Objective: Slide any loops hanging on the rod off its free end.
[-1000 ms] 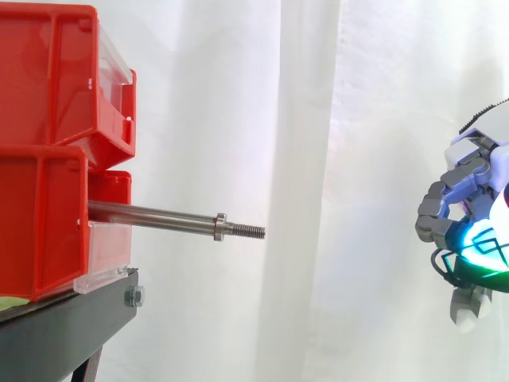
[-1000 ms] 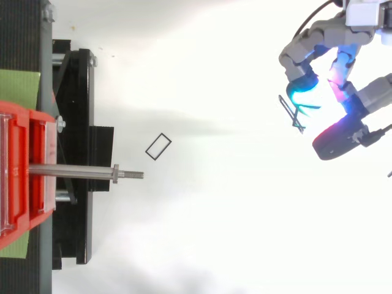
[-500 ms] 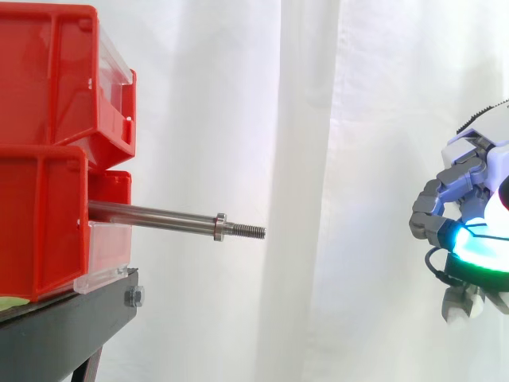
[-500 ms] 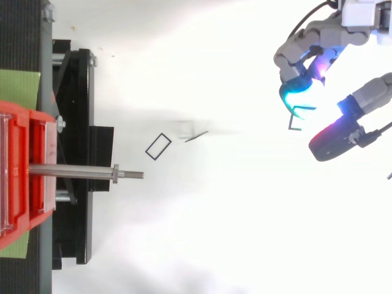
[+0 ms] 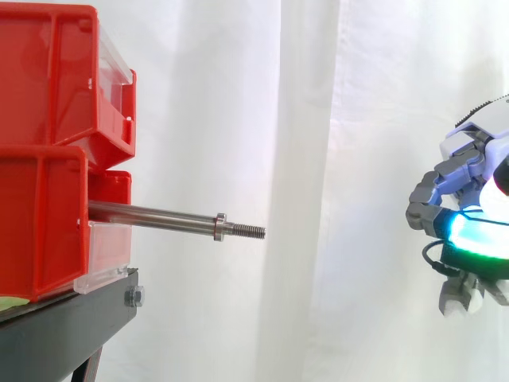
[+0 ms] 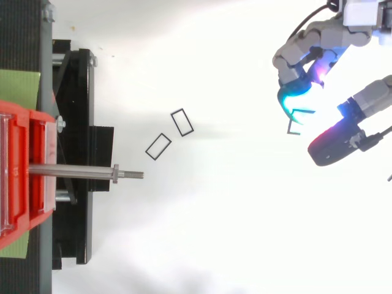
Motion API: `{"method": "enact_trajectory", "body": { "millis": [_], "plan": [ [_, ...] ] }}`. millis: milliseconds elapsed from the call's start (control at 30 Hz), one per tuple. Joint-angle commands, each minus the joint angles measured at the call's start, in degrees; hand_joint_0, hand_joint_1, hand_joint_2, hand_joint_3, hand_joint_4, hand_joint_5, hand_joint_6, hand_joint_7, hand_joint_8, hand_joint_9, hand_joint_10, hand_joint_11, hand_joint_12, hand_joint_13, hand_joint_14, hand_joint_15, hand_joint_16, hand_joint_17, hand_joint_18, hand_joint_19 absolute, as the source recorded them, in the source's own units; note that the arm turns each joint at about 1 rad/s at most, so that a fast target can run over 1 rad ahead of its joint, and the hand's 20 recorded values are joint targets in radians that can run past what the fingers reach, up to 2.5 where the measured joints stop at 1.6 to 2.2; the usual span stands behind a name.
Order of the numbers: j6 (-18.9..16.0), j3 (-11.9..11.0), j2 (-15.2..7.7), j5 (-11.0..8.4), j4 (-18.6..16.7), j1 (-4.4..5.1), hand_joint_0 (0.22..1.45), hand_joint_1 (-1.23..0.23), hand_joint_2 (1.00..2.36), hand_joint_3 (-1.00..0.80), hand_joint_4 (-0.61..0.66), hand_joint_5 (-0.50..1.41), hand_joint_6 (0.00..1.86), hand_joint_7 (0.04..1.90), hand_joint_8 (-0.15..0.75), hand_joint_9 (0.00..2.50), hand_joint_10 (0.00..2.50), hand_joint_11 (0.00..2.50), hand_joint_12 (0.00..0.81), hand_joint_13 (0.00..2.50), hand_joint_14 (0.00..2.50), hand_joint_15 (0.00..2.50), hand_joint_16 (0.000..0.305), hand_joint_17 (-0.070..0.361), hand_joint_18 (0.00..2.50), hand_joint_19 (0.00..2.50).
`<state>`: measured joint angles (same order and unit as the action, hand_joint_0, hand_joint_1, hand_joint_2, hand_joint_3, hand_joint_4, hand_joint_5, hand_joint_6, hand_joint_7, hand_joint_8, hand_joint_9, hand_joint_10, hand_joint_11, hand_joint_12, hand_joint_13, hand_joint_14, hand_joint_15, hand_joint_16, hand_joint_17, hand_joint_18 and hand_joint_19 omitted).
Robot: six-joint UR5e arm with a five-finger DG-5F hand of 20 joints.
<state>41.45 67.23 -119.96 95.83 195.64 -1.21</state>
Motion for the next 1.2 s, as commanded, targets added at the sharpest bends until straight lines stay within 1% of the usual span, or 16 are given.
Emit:
{"method": "enact_trajectory", "body": {
  "millis": [0,33,100,133,167,200,233,300,333,633,800,1167],
  "plan": [
    [-3.66,1.06,-0.01,-0.91,-2.28,0.24,0.6,-0.58,1.0,-0.45,0.15,-0.2,0.73,1.34,0.318,0.86,0.02,0.53,0.325,0.67,0.0,0.0,0.052,0.117,0.74,0.17],
    [-4.97,1.41,-0.01,-1.17,-2.55,0.33,0.6,-0.58,1.01,-0.45,0.15,-0.2,0.73,1.35,0.318,0.86,0.02,0.53,0.326,0.67,0.0,0.0,0.052,0.118,0.74,0.17],
    [-9.72,2.55,-0.01,-2.23,-3.08,0.42,0.6,-0.58,1.0,-0.46,0.15,-0.2,0.73,1.36,0.319,0.86,0.02,0.52,0.326,0.67,0.0,0.0,0.052,0.117,0.73,0.17],
    [-15.08,2.9,-0.01,-2.84,-3.6,0.51,0.6,-0.58,1.0,-0.46,0.15,-0.2,0.73,1.36,0.32,0.86,0.02,0.53,0.327,0.67,0.0,0.0,0.052,0.117,0.73,0.17],
    [-15.08,2.9,-0.01,-2.84,-3.6,0.51,0.6,-0.58,1.0,-0.47,0.15,-0.2,0.72,1.36,0.319,0.86,0.02,0.53,0.328,0.67,0.0,0.0,0.052,0.117,0.74,0.17],
    [-18.69,2.9,-0.01,-3.11,-3.95,0.51,0.59,-0.58,1.0,-0.47,0.15,-0.2,0.72,1.36,0.32,0.86,0.02,0.53,0.329,0.67,0.0,0.0,0.052,0.117,0.73,0.17],
    [-20.62,2.9,-0.01,-3.28,-4.13,0.51,0.59,-0.59,1.0,-0.48,0.15,-0.2,0.72,1.36,0.32,0.86,0.02,0.54,0.329,0.67,0.0,0.0,0.052,0.117,0.74,0.17],
    [-22.03,2.9,-0.01,-3.46,-4.04,0.51,0.59,-0.62,1.0,-0.48,0.15,-0.2,0.72,1.35,0.32,0.86,0.02,0.53,0.329,0.67,0.0,0.0,0.052,0.118,0.74,0.17],
    [-23.96,2.9,0.07,-3.55,-4.04,0.51,0.59,-0.62,1.0,-0.48,0.15,-0.2,0.72,1.37,0.317,0.86,0.02,0.54,0.33,0.67,0.0,0.0,0.052,0.118,0.74,0.16],
    [-24.05,2.9,-0.01,-3.55,-4.04,0.51,0.61,-0.69,1.0,-0.49,0.17,-0.2,0.76,1.35,0.317,0.87,0.02,0.54,0.327,0.68,0.0,0.0,0.052,0.117,0.75,0.15],
    [-24.05,2.9,-0.01,-3.55,-4.04,0.51,0.62,-0.7,1.0,-0.47,0.15,-0.21,0.78,1.38,0.316,0.87,0.02,0.54,0.328,0.68,0.0,0.0,0.052,0.116,0.75,0.16],
    [-23.87,2.9,-0.01,-3.55,-4.13,0.51,0.62,-0.69,1.01,-0.45,0.13,-0.21,0.79,1.35,0.316,0.87,0.02,0.54,0.328,0.68,0.0,0.0,0.052,0.117,0.75,0.16]
  ]
}}
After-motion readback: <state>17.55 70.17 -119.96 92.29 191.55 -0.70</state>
